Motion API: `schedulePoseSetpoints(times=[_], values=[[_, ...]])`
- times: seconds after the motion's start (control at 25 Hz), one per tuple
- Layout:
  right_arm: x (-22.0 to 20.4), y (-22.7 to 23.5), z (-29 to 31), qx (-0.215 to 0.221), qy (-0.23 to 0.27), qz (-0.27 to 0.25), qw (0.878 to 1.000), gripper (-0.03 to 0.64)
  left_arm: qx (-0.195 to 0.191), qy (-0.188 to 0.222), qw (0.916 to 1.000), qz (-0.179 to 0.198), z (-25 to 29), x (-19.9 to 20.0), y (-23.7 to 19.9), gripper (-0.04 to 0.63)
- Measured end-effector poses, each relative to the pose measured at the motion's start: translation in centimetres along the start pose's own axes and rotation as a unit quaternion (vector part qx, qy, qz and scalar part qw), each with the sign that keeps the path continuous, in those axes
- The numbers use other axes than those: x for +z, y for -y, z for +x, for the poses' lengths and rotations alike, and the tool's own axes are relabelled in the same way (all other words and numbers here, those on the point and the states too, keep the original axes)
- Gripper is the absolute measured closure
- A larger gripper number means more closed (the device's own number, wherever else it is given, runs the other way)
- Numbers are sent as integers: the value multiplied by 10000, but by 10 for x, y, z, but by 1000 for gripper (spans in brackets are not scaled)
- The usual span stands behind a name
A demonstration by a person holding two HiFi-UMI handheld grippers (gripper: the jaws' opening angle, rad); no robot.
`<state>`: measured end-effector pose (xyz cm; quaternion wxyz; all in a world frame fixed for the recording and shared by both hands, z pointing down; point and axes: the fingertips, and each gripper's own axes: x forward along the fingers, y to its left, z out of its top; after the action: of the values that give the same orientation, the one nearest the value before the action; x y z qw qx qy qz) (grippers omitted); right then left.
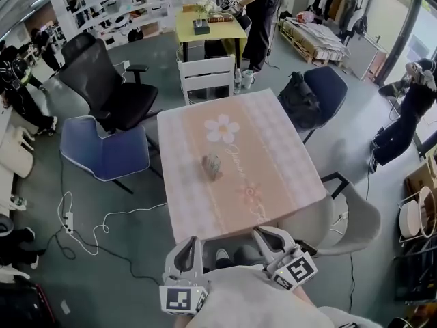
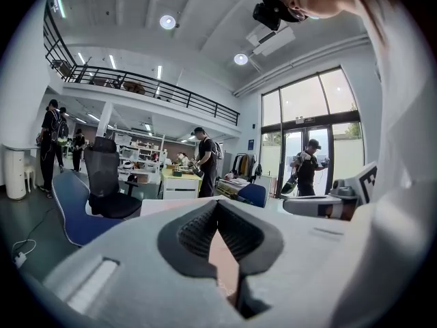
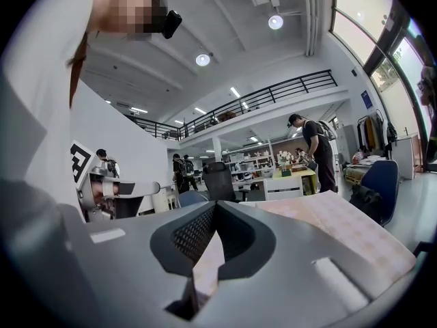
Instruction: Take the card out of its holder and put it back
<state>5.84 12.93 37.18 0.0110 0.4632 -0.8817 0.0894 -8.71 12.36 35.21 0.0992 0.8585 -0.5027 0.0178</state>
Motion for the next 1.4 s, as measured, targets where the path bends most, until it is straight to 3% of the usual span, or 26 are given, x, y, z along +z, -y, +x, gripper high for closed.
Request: schedulePoseSetpoints(times=[0.6,1.4], values=[[0,33,20,155,-174,140,9996,618,150,-208,9996,-96,36,-2,0,595],[19,120,51,541,-188,-2,9984,618,552,-21,9983,-159,117,12,20,595]])
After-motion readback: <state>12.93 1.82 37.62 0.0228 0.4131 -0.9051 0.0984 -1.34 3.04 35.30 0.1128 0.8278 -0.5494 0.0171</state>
